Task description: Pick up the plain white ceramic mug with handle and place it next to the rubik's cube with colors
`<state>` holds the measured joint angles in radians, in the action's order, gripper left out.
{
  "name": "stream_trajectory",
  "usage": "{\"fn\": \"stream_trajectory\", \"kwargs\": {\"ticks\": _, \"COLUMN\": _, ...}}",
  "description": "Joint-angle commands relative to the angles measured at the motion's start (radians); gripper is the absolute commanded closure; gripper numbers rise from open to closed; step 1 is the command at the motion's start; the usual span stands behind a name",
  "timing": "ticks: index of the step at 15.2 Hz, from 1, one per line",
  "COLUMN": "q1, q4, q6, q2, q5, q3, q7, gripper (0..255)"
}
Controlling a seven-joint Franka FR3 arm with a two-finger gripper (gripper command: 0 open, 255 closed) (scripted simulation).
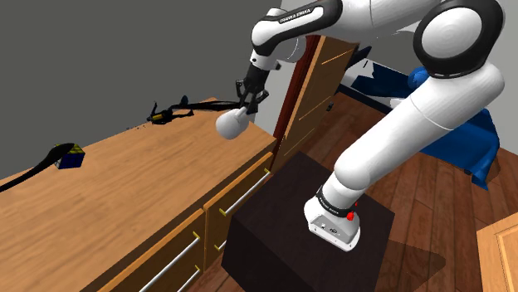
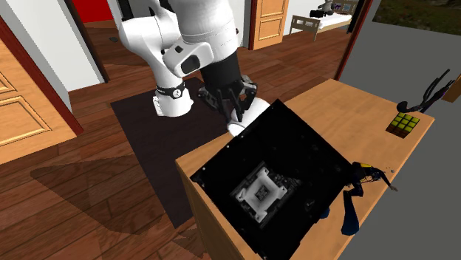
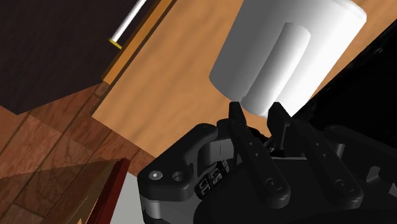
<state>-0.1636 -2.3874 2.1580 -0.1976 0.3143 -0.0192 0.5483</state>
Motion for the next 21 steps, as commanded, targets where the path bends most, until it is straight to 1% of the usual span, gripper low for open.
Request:
{"fn": "stream_trajectory", "kwargs": {"ticks": 1, "q1": -0.003, "q4": 0.016, "q6": -0.029, "q2": -0.014, "q5": -0.006, "q3": 0.002, "q7": 0.006, "gripper": 255}}
{"fn": "stream_trajectory", "kwargs": {"ticks": 21, "q1": -0.011, "q4": 0.209, "q6": -0.295, "q2": -0.094, "q5": -0.043, "q3": 0.009, "q7": 0.077, "gripper": 255}}
